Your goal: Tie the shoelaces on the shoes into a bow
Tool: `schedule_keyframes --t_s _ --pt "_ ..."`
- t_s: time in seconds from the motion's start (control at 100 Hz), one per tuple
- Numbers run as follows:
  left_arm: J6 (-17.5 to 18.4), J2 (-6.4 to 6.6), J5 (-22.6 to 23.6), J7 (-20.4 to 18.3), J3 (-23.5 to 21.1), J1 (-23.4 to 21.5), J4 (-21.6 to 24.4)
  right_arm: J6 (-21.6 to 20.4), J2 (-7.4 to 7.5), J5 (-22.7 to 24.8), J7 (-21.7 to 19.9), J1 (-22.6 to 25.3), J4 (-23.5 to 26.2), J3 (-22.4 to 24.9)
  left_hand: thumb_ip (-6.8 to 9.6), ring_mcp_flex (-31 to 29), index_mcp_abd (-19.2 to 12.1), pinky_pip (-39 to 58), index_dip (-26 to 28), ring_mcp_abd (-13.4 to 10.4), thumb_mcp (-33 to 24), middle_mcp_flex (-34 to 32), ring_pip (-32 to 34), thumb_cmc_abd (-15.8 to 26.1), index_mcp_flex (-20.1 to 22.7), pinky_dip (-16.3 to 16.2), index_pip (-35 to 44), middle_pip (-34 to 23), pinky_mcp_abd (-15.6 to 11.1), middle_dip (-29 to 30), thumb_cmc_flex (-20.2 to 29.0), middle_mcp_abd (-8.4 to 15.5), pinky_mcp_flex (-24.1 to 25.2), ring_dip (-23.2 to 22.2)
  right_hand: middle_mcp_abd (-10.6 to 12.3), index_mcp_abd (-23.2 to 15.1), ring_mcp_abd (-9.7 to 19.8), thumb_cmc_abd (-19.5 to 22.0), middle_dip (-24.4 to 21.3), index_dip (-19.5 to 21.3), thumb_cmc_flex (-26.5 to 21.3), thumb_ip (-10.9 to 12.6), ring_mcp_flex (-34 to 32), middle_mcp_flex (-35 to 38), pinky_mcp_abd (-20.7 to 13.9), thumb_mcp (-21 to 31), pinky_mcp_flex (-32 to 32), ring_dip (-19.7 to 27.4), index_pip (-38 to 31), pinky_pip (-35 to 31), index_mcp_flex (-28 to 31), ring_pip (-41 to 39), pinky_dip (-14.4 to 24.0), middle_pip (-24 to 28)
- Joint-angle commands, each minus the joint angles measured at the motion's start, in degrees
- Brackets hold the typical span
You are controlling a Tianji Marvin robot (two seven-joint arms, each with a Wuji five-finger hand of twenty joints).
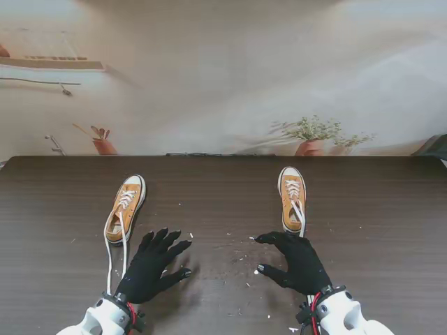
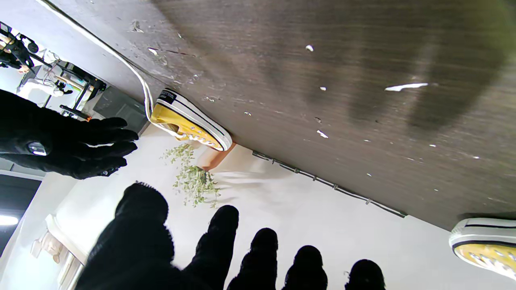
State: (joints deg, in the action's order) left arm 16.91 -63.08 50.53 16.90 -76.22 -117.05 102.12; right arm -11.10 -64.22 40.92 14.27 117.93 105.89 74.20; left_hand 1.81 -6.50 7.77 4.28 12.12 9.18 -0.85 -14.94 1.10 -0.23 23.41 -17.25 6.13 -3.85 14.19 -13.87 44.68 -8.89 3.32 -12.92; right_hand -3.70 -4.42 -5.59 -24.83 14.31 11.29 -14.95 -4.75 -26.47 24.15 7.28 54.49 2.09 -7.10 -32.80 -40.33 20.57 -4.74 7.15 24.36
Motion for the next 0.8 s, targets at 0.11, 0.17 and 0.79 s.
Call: schedule_keyframes --t_s 0.11,0.17,0.79 --pt "-0.4 0.00 0.1 -0.8 -0.2 0.1 0.5 0.8 0.10 4.2 1.8 -1.0 0.4 -0.6 0.48 0.5 -1.3 -1.7 -1.2 -1.1 1.3 -0.1 -0.6 0.9 0.4 -0.5 0.1 0.5 -5.6 1.5 0.2 0.3 0.2 1.8 -0.8 0.2 -2.1 -1.0 0.8 -0.6 1.0 0.1 -3.4 2.7 0.2 1.6 1.4 -1.0 -0.8 -2.5 1.7 -3.2 -0.3 1.6" --pt "-0.4 -0.01 0.2 -0.7 -0.4 -0.1 0.6 1.6 0.26 6.4 2.4 -1.6 0.5 -0.5 0.47 0.4 -1.3 -1.7 -1.2 -1.1 1.3 -0.2 -0.6 0.9 0.5 -0.6 0.1 0.5 -5.6 1.5 0.2 0.3 0.2 1.8 -1.1 0.3 -2.6 -1.3 1.1 -0.5 0.7 0.1 -4.4 3.2 0.7 1.7 2.1 -1.7 -0.8 -3.6 2.1 -4.1 0.2 2.0" --pt "-0.3 0.01 1.3 -0.1 -1.1 -1.8 2.0 13.7 1.70 17.3 -1.6 -15.0 -5.6 0.2 0.46 0.2 -1.4 -1.6 -1.0 -1.1 1.3 -0.3 -0.6 0.8 1.0 -0.8 0.4 0.4 -5.6 1.5 0.6 0.2 0.2 1.8 -3.2 2.8 -5.8 -6.8 6.8 2.7 -2.7 -0.3 -10.8 5.0 8.1 5.8 7.9 -11.0 -2.5 -15.2 4.8 -19.8 13.2 16.3"
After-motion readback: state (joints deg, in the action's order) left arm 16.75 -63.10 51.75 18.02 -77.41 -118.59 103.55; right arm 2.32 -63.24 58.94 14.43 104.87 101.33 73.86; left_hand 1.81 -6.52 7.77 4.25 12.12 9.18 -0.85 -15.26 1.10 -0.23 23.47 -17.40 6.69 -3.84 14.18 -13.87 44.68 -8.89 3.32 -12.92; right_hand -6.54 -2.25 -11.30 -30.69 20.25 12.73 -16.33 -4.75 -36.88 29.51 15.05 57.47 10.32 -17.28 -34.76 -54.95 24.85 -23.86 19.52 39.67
